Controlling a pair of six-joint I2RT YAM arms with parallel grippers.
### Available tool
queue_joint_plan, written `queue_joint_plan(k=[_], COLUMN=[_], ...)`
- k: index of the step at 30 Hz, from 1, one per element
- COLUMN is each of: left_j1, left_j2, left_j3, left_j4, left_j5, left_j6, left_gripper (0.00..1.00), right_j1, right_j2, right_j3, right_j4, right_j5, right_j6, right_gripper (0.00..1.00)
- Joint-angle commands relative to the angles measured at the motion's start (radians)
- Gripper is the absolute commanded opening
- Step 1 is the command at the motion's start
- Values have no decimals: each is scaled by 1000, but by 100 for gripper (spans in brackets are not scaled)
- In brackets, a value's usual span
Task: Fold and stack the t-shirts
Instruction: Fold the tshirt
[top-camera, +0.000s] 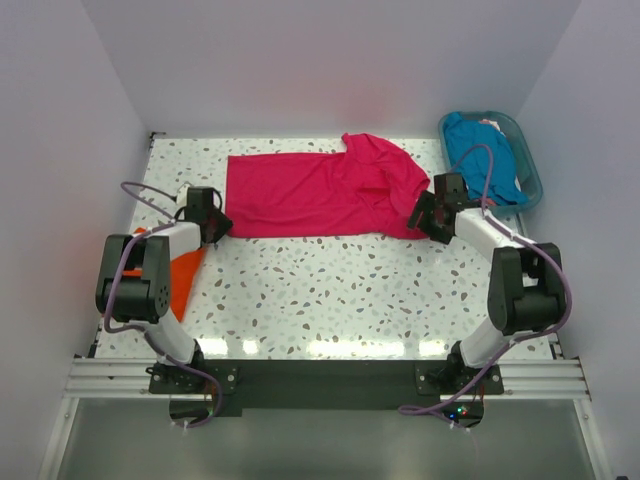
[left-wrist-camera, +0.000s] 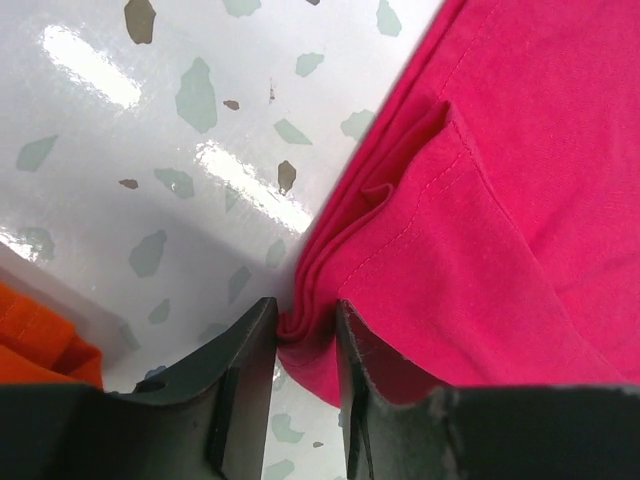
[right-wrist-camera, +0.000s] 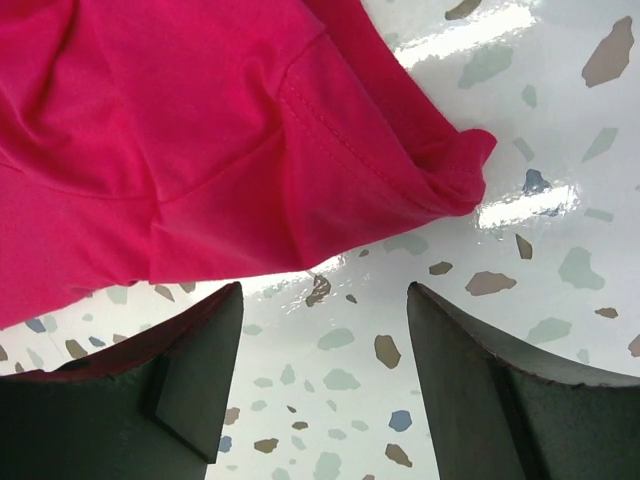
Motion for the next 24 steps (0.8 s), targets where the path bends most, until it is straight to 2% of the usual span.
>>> queue_joint_plan(k=[1, 12, 15, 17, 20, 22, 23, 24], left_j1=[-7, -10, -10, -10, -10, -10, -10, -9], left_j2=[38, 70, 70, 64, 52, 47, 37, 29], left_j3=[18, 41, 54, 64, 70, 77, 77, 79], left_j4=[-56, -73, -84, -91, -96, -110, -119, -124], left_j5=[-51, -51, -51, -54, -58, -65, -69, -74], left_j6=[21, 29, 36, 42, 50, 58, 58, 62], left_gripper=[34, 12, 5, 0, 0, 0, 0, 0], right_j1=[-14, -38, -49, -54, -60, -64, -66, -71], right_j2=[-11, 72, 89, 98, 118, 125, 122, 116], right_j3=[-31, -33, -27, -22, -4, 22, 41, 50], right_j4=[135, 202, 207, 213, 208, 187, 176, 149], right_j5=[38, 115, 118, 121, 126, 127, 127, 127], right_j6=[64, 75, 76, 78, 76, 70, 67, 65], right_gripper=[70, 70, 65, 55, 33, 25, 12, 7])
